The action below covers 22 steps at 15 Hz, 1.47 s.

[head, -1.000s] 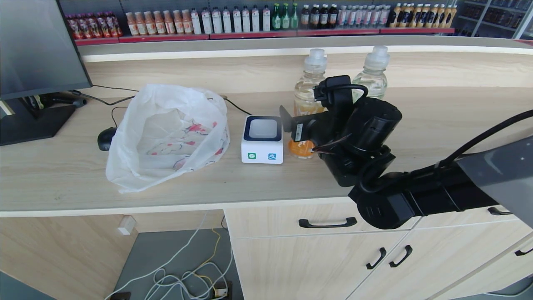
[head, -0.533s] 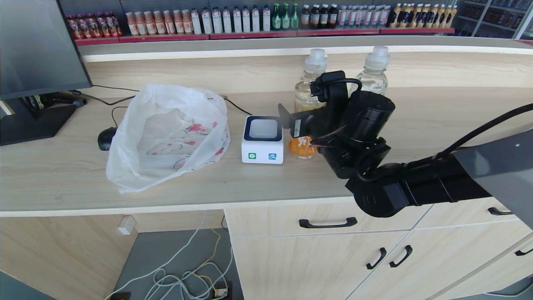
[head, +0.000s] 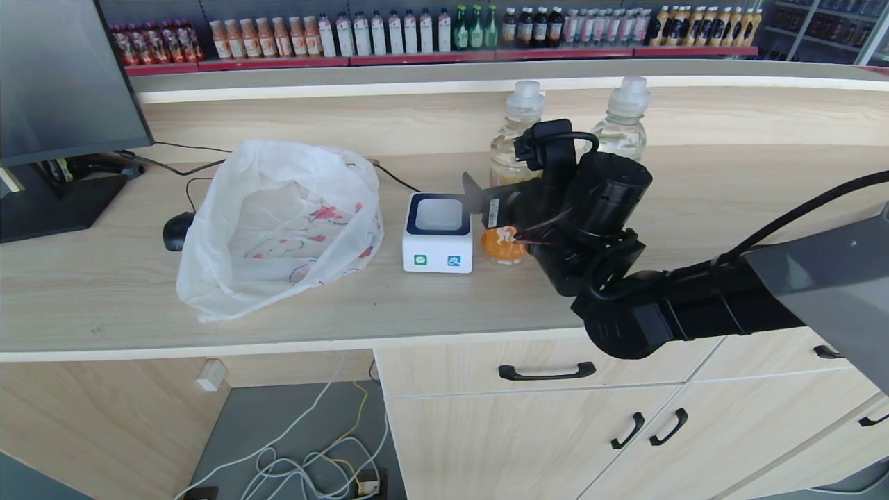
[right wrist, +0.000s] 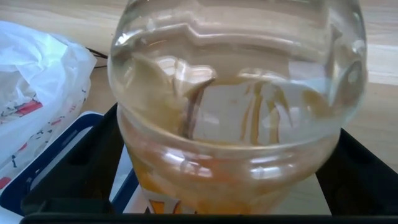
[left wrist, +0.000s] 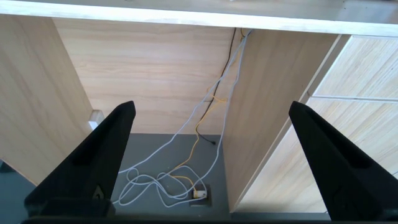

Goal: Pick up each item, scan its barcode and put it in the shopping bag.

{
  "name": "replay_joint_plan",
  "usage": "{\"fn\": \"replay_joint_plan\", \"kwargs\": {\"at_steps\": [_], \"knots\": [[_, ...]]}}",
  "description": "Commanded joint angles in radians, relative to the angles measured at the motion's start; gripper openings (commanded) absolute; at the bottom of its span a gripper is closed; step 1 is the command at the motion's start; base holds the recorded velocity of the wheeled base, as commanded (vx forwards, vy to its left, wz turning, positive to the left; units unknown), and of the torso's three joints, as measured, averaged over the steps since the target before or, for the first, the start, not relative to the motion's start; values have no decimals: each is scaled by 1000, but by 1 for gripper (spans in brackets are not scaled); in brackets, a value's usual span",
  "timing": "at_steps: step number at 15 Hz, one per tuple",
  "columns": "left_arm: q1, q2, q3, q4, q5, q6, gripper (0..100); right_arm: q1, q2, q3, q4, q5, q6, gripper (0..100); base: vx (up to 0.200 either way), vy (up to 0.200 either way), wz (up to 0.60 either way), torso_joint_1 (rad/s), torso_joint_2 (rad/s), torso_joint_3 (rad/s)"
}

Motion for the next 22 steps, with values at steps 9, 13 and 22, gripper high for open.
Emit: {"fn": "replay_joint_plan", "kwargs": {"at_steps": [9,13,22], "knots": [[0,0,0,0,0,0,100,-1,-6,-41,0,1,1,0,0,0,0,0,0,0],[0,0,0,0,0,0,100,-2,-18,-75,0,1,-1,0,0,0,0,0,0,0],[0,0,0,0,0,0,100,5,-173,-12,-2,-5,-4,0,0,0,0,0,0,0]]}}
